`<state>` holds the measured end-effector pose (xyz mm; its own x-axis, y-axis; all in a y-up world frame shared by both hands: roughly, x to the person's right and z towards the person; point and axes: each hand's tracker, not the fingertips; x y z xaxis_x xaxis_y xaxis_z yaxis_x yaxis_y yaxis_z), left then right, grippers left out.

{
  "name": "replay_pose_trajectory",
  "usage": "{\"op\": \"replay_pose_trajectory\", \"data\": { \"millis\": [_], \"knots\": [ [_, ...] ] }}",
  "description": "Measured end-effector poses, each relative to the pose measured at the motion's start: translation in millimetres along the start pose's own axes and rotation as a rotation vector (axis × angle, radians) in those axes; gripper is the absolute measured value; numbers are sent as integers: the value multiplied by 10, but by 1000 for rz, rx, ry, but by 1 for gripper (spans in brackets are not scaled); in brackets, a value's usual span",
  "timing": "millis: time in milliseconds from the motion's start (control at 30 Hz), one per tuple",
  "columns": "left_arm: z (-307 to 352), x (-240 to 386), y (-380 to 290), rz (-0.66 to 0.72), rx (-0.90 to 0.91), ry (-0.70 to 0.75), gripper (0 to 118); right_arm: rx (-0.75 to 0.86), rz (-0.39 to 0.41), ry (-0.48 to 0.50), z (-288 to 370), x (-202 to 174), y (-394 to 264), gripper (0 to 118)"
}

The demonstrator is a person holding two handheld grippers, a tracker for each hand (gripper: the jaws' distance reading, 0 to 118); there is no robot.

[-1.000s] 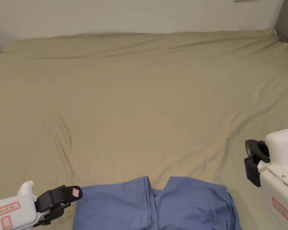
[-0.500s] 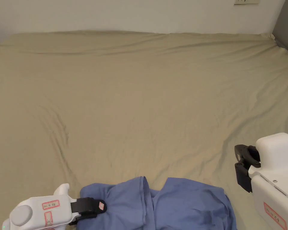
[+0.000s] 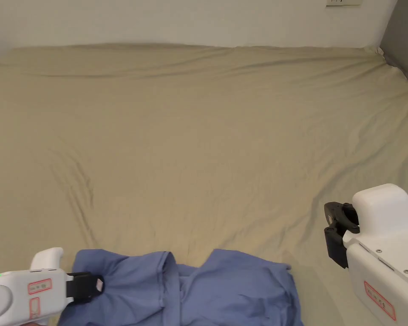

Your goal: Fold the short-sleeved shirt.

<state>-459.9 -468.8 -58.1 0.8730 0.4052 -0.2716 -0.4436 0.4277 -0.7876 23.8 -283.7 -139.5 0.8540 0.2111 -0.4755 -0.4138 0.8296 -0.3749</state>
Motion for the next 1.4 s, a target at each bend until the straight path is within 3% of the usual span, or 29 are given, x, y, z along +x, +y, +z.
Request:
{"op": "replay_pose_trajectory", "data": {
  "millis": [267, 533, 700, 867, 1000, 1100, 1200, 1233, 1367, 1400],
  "knots": [
    [865, -254, 274, -121, 111, 394, 12, 20, -5, 10, -10, -23, 68, 2],
    [1057, 424, 552, -138, 64, 272, 12, 26, -20, 58, -16, -63, 103, 2],
    [607, 1137, 449, -250, 18, 191, 12, 30, -31, 48, 26, -7, 84, 2],
    [-101, 1519, 287, -171, -106, 16, 12, 15, -89, 81, 25, 128, 7, 2],
    [-642, 1767, 86, -169, -173, 95, 13, -3, -98, 69, 32, 197, -59, 2],
    [-770, 1819, -7, -129, -171, 119, 13, 8, -142, 122, 119, 306, -77, 2],
    [-756, 1872, -10, -131, -153, 137, 13, 15, -119, 79, 154, 352, -68, 2],
    [-744, 1875, 9, -113, -151, 134, 17, 17, -114, 68, 156, 365, -64, 2],
    [-675, 1796, 65, 81, -179, -177, 92, 14, -150, 80, 100, 433, -68, 2],
    [-615, 1792, 89, 104, -169, -224, 96, 13, -154, 79, 90, 431, -73, 2]
  ]
}}
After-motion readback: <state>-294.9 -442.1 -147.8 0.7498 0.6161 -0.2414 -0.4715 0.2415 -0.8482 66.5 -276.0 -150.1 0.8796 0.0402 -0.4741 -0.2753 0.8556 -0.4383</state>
